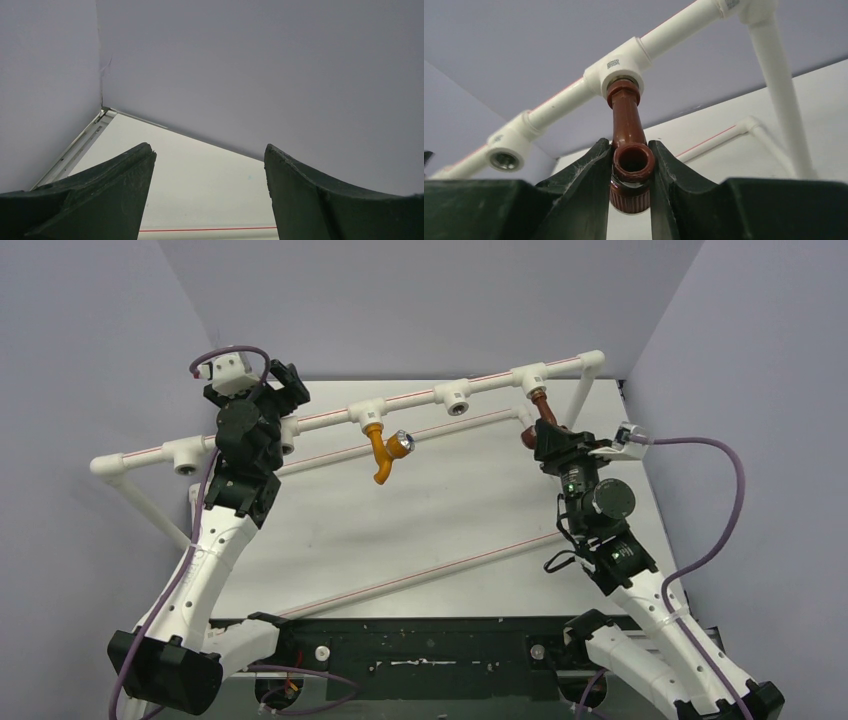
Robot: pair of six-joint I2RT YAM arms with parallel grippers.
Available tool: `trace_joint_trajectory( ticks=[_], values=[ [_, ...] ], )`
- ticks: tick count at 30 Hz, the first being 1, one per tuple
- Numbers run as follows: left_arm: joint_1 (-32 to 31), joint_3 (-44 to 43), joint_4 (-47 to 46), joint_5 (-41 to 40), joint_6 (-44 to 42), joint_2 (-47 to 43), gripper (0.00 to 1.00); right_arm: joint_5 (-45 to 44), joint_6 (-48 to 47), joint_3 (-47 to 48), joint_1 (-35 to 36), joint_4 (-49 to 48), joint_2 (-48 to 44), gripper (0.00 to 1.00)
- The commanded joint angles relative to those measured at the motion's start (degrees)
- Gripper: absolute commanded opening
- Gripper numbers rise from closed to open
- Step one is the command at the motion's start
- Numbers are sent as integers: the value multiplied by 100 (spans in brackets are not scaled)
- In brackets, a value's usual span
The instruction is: Install the water faucets
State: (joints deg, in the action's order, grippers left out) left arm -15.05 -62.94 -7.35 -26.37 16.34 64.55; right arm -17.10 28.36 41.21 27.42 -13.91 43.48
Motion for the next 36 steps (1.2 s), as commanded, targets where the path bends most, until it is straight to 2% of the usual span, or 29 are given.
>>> trace_joint_trajectory(
  ticks=[1,4,11,25,33,34,36],
  values=[
    [-95,491,1600,107,-8,303,78,-182,2329,96,-5,-569,-287,0],
    [-95,499,1597,98,-16,310,77,-209,3208,34,-16,-570,-342,0],
    [-95,488,1605,99,-29,313,77,-345,4621,25,-12,-338,-493,0],
    [-105,500,1589,45,-52,302,77,-613,7107,695,-11,1116,-243,0],
    [-96,498,1588,58,-65,303,77,-400,7288,836,-9,1348,16,0],
    [-95,500,1588,49,-69,303,78,-456,7231,862,-12,1463,-20,2],
    [-95,495,1592,45,-70,302,77,-556,7157,883,-9,1732,-97,14]
  ],
)
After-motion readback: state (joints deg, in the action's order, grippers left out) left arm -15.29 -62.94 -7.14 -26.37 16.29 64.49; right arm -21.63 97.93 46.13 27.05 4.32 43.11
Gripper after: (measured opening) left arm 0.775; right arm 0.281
